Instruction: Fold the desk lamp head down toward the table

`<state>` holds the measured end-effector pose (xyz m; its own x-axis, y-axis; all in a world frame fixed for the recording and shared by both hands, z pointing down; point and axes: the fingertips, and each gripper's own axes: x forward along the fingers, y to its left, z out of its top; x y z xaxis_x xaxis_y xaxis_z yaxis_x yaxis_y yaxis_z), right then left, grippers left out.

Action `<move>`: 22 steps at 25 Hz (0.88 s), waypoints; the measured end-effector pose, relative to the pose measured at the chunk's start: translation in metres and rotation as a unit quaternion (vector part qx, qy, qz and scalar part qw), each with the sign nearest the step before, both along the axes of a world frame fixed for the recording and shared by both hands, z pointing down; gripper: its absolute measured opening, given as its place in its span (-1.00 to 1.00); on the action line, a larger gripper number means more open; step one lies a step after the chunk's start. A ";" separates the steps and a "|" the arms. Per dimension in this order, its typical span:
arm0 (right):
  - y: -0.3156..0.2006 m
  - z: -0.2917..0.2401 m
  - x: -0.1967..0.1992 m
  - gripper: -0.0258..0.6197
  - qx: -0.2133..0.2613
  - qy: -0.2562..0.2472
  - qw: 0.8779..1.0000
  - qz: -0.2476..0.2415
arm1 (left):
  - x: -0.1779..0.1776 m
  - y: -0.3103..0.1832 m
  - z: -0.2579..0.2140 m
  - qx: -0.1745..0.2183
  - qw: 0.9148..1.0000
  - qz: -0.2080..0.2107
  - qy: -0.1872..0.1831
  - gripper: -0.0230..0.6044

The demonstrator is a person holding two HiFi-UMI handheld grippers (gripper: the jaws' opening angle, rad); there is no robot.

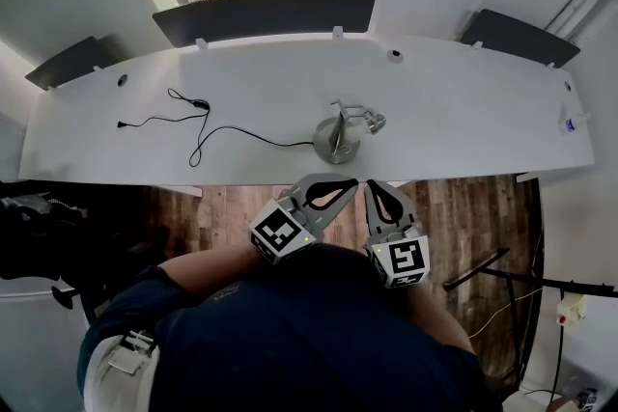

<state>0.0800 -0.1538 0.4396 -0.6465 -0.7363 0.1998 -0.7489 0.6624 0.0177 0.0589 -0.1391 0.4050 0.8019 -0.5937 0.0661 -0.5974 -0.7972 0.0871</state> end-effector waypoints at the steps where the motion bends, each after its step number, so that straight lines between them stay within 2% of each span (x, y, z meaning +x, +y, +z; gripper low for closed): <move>1: 0.000 -0.001 0.000 -0.89 0.002 0.000 1.000 0.000 | 0.000 0.000 0.002 0.004 1.000 0.000 -0.007 -0.91; 22: 0.007 -0.004 0.005 -0.89 0.006 0.005 1.000 0.004 | 0.002 0.008 -0.008 0.008 1.000 0.007 -0.006 -0.91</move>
